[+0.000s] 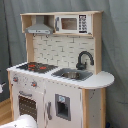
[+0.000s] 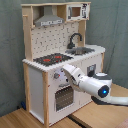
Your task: Play with the kitchen
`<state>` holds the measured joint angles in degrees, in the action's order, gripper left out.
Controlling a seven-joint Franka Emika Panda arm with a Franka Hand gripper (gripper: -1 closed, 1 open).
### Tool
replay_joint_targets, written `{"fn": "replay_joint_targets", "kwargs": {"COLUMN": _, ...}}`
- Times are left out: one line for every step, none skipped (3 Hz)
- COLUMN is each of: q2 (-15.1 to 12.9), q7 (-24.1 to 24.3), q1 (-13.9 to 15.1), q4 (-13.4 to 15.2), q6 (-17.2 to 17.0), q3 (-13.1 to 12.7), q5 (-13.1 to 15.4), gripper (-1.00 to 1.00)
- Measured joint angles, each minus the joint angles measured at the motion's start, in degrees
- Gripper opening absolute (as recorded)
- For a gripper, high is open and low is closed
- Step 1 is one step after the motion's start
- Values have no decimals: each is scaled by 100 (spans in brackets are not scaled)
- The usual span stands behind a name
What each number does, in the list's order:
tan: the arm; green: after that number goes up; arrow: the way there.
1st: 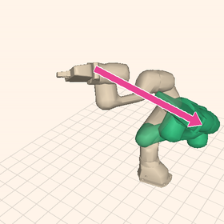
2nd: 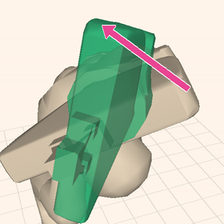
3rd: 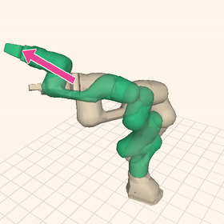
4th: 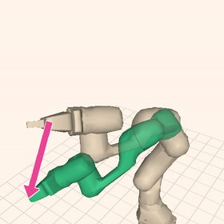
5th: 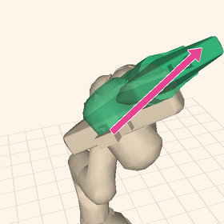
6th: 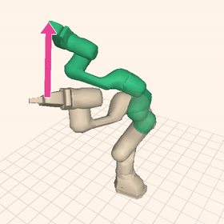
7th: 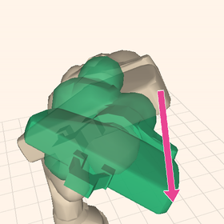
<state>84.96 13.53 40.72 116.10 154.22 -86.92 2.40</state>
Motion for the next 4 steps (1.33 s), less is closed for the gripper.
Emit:
{"fn": "replay_joint_targets", "kwargs": {"q2": -12, "q7": -557, "q1": -241, "q4": 93, "q6": -231, "q3": 214, "q5": -1, "gripper": 100}}
{"fn": "replay_joint_targets", "kwargs": {"q2": -43, "q7": -1152, "q1": -440, "q4": 150, "q6": -421, "q3": 395, "q5": -2, "gripper": 100}}
{"fn": "replay_joint_targets", "kwargs": {"q2": -98, "q7": -1824, "q1": -640, "q4": 188, "q6": -612, "q3": 576, "q5": -2, "gripper": 100}}
{"fn": "replay_joint_targets", "kwargs": {"q2": -141, "q7": -2503, "q1": -813, "q4": 198, "q6": -797, "q3": 739, "q5": -2, "gripper": 100}}
